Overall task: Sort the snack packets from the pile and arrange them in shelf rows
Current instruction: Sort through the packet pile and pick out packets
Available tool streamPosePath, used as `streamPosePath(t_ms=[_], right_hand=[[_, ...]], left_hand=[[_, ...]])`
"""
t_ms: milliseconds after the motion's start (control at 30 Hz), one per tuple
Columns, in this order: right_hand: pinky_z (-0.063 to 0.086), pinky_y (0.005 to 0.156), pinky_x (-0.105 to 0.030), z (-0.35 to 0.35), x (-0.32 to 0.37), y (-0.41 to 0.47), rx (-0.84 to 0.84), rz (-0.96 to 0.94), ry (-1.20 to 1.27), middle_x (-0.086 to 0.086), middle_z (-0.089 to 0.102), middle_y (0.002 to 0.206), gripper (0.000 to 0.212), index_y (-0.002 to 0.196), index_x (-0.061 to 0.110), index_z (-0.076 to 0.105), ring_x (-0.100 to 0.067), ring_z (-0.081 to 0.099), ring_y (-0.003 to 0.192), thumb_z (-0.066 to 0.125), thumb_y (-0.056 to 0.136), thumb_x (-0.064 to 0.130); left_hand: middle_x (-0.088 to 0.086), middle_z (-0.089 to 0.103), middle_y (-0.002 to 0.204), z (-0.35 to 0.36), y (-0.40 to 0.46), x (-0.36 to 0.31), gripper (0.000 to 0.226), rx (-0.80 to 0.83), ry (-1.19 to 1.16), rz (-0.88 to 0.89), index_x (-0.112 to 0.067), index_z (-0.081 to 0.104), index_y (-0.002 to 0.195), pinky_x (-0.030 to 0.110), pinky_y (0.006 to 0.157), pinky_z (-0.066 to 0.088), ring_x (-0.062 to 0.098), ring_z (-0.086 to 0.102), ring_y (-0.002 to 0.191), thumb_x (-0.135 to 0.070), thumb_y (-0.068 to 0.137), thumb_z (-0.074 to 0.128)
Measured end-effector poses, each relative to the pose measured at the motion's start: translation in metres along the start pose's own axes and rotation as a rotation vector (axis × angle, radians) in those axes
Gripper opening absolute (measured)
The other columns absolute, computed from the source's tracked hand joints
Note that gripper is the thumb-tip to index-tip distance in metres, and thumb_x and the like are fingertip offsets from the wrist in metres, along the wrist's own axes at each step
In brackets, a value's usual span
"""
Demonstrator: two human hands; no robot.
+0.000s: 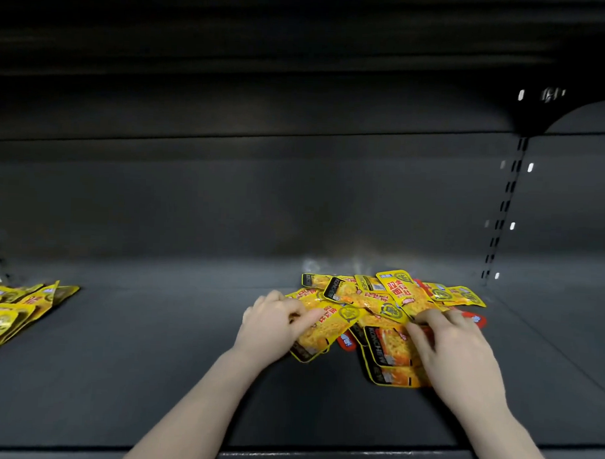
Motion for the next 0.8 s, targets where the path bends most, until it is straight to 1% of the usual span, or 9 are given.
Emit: streamPosePath(t_ms=[100,167,300,400,467,567,633,700,800], right_hand=[[0.049,0.062,-0.038,0.0,0.001,0.0,0.002,-0.009,-0.003,-0.01,0.06,0.071,0.015,0.076,0.011,0.066,-0.035,0.057,0.068,0.074,0.078,0.024],[0.049,0.06,-0.038,0.001,0.004,0.0,0.006,-0.027,-0.02,-0.009,0.059,0.071,0.014,0.076,0.012,0.066,-0.034,0.057,0.067,0.074,0.078,0.023],[0.049,0.059,-0.037,0.003,0.006,0.0,0.021,-0.043,-0.041,-0.008,0.058,0.07,0.015,0.076,0.012,0.066,-0.032,0.057,0.067,0.075,0.077,0.023],[0.049,0.057,-0.037,0.004,0.007,0.0,0.03,-0.049,-0.049,-0.009,0.058,0.068,0.016,0.075,0.011,0.065,-0.033,0.057,0.065,0.077,0.075,0.022],[0.05,0.057,-0.037,0.005,0.008,0.001,0.049,-0.051,-0.058,-0.009,0.057,0.067,0.017,0.074,0.01,0.065,-0.033,0.056,0.064,0.077,0.075,0.021],[0.05,0.058,-0.038,0.008,0.008,0.001,0.089,-0.048,-0.053,-0.009,0.058,0.069,0.016,0.075,0.01,0.065,-0.033,0.057,0.066,0.076,0.077,0.022],[0.049,0.064,-0.038,0.007,0.007,0.004,0.112,-0.036,-0.025,-0.009,0.059,0.074,0.015,0.08,0.01,0.067,-0.033,0.058,0.074,0.071,0.082,0.025],[0.047,0.072,-0.038,0.007,0.011,0.013,0.142,-0.046,-0.009,-0.01,0.061,0.082,0.018,0.089,0.01,0.068,-0.033,0.059,0.083,0.063,0.088,0.027],[0.042,0.085,-0.035,0.02,0.026,0.035,0.229,-0.114,-0.049,-0.007,0.061,0.099,0.027,0.105,0.013,0.065,-0.029,0.056,0.099,0.05,0.095,0.033]], left_hand=[[-0.002,0.054,0.108,-0.001,0.002,0.005,0.033,-0.05,-0.117,0.042,-0.021,0.067,0.086,0.03,0.096,0.037,0.02,0.048,0.11,-0.05,0.09,0.054],[-0.003,0.053,0.111,0.004,0.004,0.007,0.023,-0.04,-0.144,0.041,-0.025,0.059,0.085,0.031,0.096,0.037,0.018,0.048,0.111,-0.047,0.088,0.057],[0.002,0.057,0.119,0.012,0.01,0.012,0.036,-0.025,-0.093,-0.015,-0.017,0.05,0.117,0.034,0.095,0.037,0.024,0.048,0.116,-0.045,0.095,0.047],[0.005,0.055,0.131,0.008,0.014,0.018,0.045,-0.045,0.01,-0.081,-0.021,0.043,0.137,0.036,0.098,0.034,0.027,0.044,0.124,-0.045,0.1,0.034],[0.005,0.055,0.128,0.007,0.017,0.02,0.043,-0.042,0.097,-0.088,-0.023,0.055,0.128,0.036,0.097,0.034,0.027,0.044,0.121,-0.045,0.1,0.031],[0.007,0.059,0.112,0.0,0.018,0.021,0.045,-0.102,0.082,-0.071,-0.012,0.067,0.101,0.035,0.09,0.037,0.028,0.047,0.111,-0.044,0.1,0.035],[0.008,0.059,0.102,-0.002,0.02,0.018,0.043,-0.127,0.035,-0.035,-0.007,0.063,0.089,0.034,0.085,0.038,0.028,0.05,0.104,-0.042,0.099,0.04],[0.006,0.056,0.09,0.0,0.025,0.017,0.036,-0.071,-0.019,-0.044,-0.01,0.051,0.081,0.036,0.079,0.04,0.029,0.053,0.095,-0.041,0.098,0.043],[0.008,0.062,0.097,0.007,0.035,0.011,0.032,0.04,0.032,-0.076,-0.012,0.045,0.089,0.038,0.08,0.044,0.032,0.057,0.098,-0.044,0.095,0.049]])
Point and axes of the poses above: each hand's wrist, its own y-axis towards the middle knuckle, its own z-axis out of the palm, x = y × z, the point moved 9 cm from there along y, towards the middle knuckle
